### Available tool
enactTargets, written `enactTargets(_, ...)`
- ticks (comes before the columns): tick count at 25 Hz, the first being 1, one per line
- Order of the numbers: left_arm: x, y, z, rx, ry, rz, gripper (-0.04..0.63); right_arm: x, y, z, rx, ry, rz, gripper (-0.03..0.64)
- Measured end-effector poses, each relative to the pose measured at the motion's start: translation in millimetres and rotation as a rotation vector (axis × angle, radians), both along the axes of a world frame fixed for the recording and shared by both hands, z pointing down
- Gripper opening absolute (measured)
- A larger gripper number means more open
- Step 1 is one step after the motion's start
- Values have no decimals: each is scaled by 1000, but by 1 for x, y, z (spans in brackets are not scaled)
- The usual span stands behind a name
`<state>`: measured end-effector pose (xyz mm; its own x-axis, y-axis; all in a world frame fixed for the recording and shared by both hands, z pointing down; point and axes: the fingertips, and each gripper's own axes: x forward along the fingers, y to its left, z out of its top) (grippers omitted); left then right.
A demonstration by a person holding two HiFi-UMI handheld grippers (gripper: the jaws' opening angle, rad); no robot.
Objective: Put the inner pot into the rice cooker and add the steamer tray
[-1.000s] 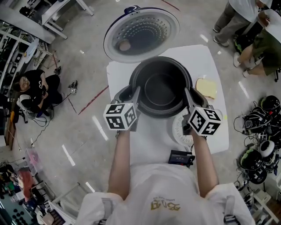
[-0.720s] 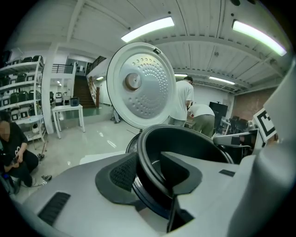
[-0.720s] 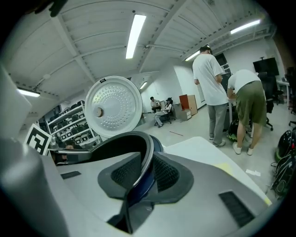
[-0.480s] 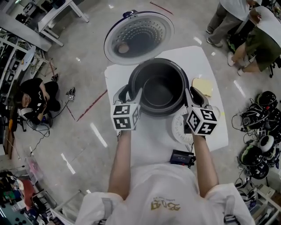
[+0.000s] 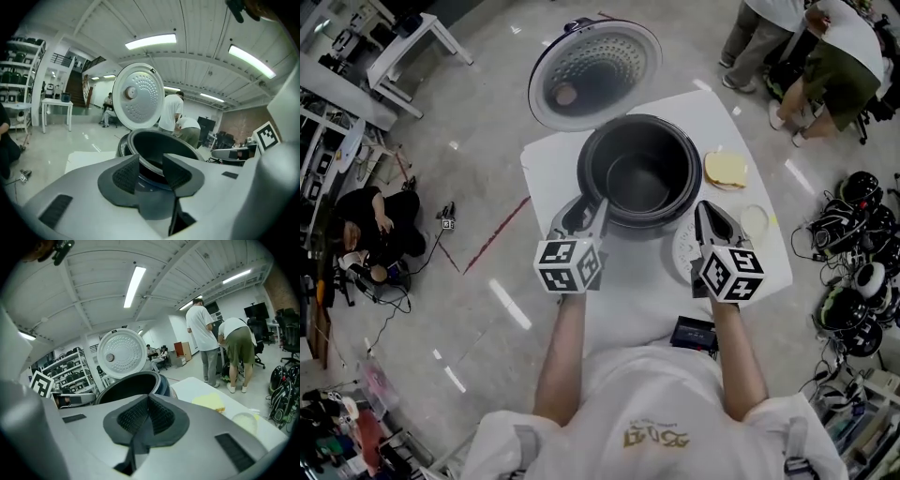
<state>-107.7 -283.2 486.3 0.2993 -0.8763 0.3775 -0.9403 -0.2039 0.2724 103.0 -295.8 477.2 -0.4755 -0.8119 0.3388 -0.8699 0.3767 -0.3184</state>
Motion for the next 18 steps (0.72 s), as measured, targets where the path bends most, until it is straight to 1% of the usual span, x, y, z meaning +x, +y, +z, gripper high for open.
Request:
enactTargets(4, 14, 28, 4, 1, 28, 56, 146, -5, 31, 4, -5, -19, 2, 11)
enactTargets(9, 23, 64, -1, 23, 128, 103, 86, -16, 69, 2, -16, -87, -7, 11)
enactTargets(11, 24, 77, -3, 32, 134, 118, 73, -21, 83, -1, 0, -67, -7, 11)
enactTargets(14, 29, 94, -7, 55, 123, 139, 24, -21, 103, -4, 19, -37, 9, 11)
enactTargets(18, 38, 110, -9, 59, 105, 175, 15, -19, 125, -4, 26, -22, 37, 11)
